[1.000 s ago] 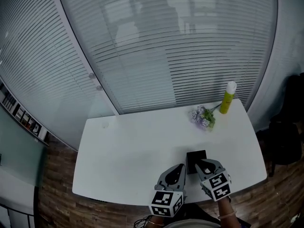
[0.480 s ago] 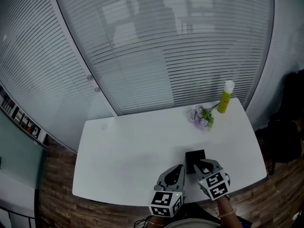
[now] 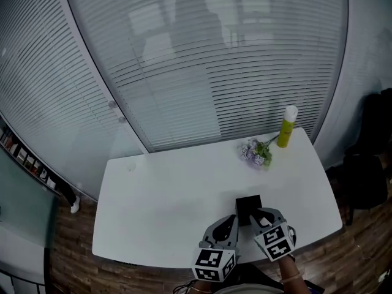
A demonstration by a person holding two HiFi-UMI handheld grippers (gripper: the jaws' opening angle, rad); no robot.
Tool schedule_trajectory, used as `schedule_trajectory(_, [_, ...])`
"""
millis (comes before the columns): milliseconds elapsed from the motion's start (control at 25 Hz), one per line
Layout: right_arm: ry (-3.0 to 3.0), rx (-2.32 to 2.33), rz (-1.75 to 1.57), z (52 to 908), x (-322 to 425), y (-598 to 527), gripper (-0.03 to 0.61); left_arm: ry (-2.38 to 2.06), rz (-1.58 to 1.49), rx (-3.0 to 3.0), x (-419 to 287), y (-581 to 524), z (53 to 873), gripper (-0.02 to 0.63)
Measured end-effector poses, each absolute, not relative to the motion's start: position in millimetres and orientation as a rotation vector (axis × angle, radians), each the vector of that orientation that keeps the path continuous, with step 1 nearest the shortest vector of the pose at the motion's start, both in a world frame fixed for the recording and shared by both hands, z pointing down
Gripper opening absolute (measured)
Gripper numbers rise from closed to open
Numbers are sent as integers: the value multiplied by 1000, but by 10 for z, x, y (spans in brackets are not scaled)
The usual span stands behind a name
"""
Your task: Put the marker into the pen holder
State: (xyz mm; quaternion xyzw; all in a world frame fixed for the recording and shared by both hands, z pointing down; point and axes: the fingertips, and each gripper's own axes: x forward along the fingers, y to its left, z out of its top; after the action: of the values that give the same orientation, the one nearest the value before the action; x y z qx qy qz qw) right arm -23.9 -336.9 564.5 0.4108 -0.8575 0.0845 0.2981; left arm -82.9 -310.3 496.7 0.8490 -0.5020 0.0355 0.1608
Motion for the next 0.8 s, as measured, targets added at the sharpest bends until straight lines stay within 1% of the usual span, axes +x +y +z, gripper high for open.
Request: schedule_trajectory(800, [-2332,1206,197,5438,-47,-3447,98,-1465,131,2424,-805,-3064,4959,18])
